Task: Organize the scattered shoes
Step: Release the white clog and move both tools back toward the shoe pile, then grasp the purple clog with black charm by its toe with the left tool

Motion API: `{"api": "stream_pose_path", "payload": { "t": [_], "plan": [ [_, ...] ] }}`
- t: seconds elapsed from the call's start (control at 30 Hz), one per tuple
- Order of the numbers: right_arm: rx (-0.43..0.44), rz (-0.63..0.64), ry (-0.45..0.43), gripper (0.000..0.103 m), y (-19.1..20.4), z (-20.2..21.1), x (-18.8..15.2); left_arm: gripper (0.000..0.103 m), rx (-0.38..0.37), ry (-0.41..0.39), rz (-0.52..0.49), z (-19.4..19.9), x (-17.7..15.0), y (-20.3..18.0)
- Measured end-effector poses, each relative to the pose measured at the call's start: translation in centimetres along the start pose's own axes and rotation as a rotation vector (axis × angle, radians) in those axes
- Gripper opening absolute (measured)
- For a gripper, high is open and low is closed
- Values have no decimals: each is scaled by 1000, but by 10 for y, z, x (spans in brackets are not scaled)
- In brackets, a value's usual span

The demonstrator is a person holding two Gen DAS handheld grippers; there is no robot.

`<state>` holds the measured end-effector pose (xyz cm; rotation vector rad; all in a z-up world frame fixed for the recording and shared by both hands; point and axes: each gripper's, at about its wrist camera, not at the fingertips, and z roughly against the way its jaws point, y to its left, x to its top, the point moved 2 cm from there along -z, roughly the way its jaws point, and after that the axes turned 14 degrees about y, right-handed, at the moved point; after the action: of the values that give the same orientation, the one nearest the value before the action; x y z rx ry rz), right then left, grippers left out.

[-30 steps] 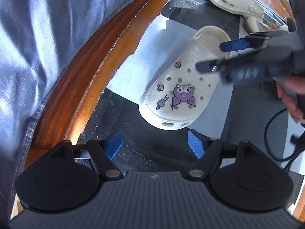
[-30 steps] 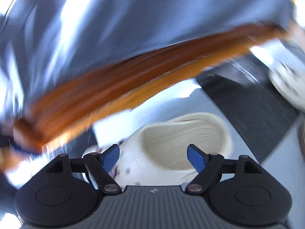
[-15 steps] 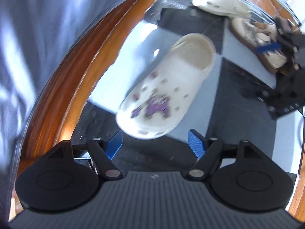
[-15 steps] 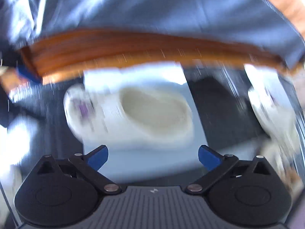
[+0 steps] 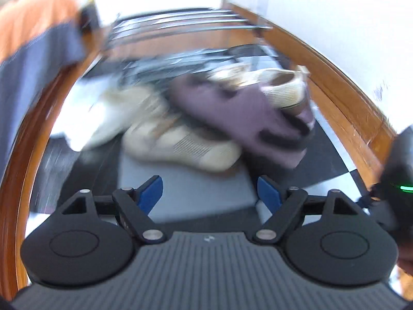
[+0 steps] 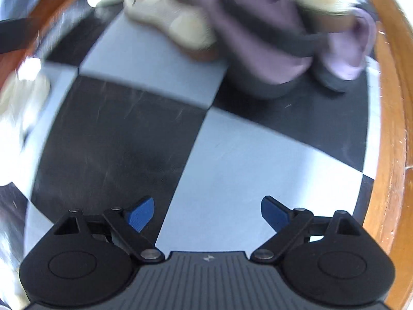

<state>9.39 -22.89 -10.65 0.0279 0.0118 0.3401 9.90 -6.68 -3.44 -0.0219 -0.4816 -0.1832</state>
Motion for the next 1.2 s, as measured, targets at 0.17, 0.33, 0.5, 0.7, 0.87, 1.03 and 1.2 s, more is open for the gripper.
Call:
{"api": "stream_pose_path", "payload": {
  "t": [0.17, 0.33, 0.5, 0.7, 0.87, 1.03, 1.2],
  "plan": [
    [96, -155, -143, 92, -45, 17, -14, 81, 24, 34, 2, -56, 40, -50],
    [185, -132, -219, 77, -68, 21, -10, 88, 16, 45, 50, -73, 54, -56],
    [237, -177, -243, 79, -85, 22, -3, 92, -17, 65, 97, -68, 65, -62],
    [242, -207, -234, 81, -98, 14, -4, 99, -73, 48, 191, -60, 72, -61],
    [288, -222, -230, 81, -106, 5, -6, 101, 69, 68, 253, -105, 78, -50],
    [291, -227, -224, 81, -109, 1, -8, 58, 73, -25, 293, -94, 60, -26],
    [325, -273, -209, 81, -113, -4, -6, 27, 19, -9, 362, -87, 52, 7]
  ]
}}
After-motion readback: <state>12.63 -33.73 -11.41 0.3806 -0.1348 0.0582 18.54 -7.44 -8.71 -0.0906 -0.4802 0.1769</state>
